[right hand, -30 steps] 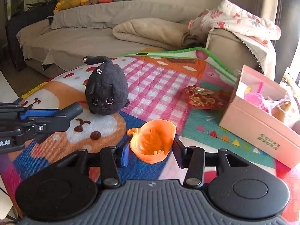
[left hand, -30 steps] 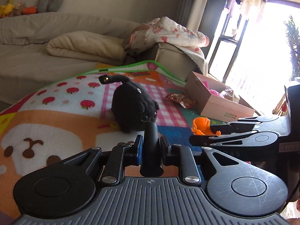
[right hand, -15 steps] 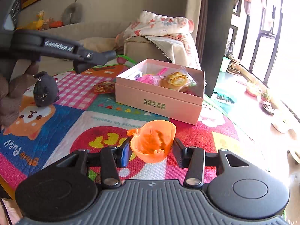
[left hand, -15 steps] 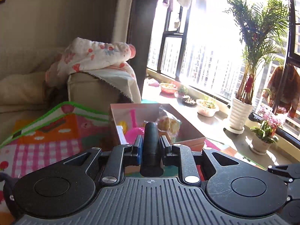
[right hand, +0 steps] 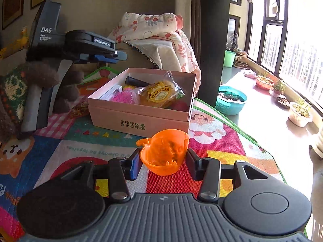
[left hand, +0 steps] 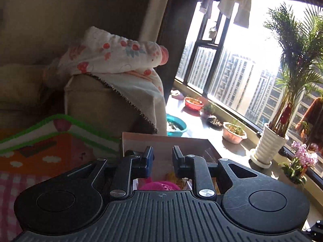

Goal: Organize objects
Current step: 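Drop the handle into the pink box with the left tool while the right tool drops the orange toy, then move the open left tool back toward the red snack packet on the mat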

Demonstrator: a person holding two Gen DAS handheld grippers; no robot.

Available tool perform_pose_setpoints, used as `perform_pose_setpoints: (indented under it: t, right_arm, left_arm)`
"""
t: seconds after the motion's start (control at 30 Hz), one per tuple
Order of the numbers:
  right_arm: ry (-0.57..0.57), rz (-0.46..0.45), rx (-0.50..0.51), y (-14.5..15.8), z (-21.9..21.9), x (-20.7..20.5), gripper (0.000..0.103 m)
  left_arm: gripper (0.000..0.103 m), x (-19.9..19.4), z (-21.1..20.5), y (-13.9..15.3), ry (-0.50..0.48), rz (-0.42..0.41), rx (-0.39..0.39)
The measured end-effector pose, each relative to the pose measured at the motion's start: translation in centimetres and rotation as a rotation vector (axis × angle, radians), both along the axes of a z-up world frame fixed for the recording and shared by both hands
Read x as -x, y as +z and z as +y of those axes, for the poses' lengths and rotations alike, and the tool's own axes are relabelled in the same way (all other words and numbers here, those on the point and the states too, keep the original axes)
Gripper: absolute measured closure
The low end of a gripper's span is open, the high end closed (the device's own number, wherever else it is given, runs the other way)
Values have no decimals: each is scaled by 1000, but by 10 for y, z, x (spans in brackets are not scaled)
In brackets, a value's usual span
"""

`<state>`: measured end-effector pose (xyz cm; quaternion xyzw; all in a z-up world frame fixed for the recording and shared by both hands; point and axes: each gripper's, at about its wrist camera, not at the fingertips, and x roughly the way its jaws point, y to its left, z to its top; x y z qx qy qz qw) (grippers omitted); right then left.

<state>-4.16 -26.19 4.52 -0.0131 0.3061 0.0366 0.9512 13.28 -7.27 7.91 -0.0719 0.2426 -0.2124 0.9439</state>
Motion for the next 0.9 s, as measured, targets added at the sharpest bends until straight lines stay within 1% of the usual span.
perform_pose_setpoints:
  t: [0.1, 0.17, 0.27, 0.3, 0.33, 0.37, 0.4, 0.43, 0.47, 0.53, 0.6, 0.67, 0.7, 0.8, 0.83, 0.9]
  right_arm:
    - [6, -28, -25, 25, -5, -32, 57]
    - [2, -27, -60, 43, -11, -64, 57]
    - [-37, -5, -93, 66, -13, -125, 57]
    - [-51, 1, -95, 70, -13, -148, 57]
    - [-53, 6, -89, 73, -12, -166, 54]
    - [-48, 12, -90, 73, -11, -185, 48]
    - [-63, 33, -99, 71, -12, -203, 25]
    - [-91, 47, -115, 68, -14, -215, 16]
    - [-110, 52, -133, 66, -16, -221, 16]
    - [-113, 60, -157, 61, -18, -223, 16]
    - [-106, 45, -150, 58, -17, -211, 16]
    - [-97, 27, -128, 57, -15, -195, 15]
    - [-89, 16, -115, 57, -14, -183, 14]
    - [-58, -16, -85, 50, -11, -146, 7]
    - [-44, -25, -83, 47, -9, -133, 5]
    - [-21, -36, -77, 37, -5, -108, 2]
  left_arm:
    - [80, 31, 14, -13, -45, 25, -60]
    - [80, 52, 26, -23, -72, 30, -72]
    - [80, 77, 44, -33, -94, 31, -58]
    - [80, 84, 47, -35, -103, 29, -70]
    - [80, 88, 49, -36, -109, 28, -85]
    - [80, 92, 52, -37, -113, 30, -109]
    - [80, 94, 54, -38, -115, 33, -129]
    - [80, 95, 57, -38, -115, 34, -144]
    - [80, 95, 60, -37, -111, 33, -163]
    - [80, 94, 65, -36, -103, 28, -195]
    - [80, 91, 68, -35, -95, 30, -209]
    - [79, 83, 72, -30, -82, 25, -199]
    - [79, 77, 75, -24, -56, 19, -188]
    - [80, 50, 81, -8, -2, 2, -163]
    - [80, 36, 82, -6, 5, 21, -168]
    - [80, 2, 85, -10, 38, 111, -161]
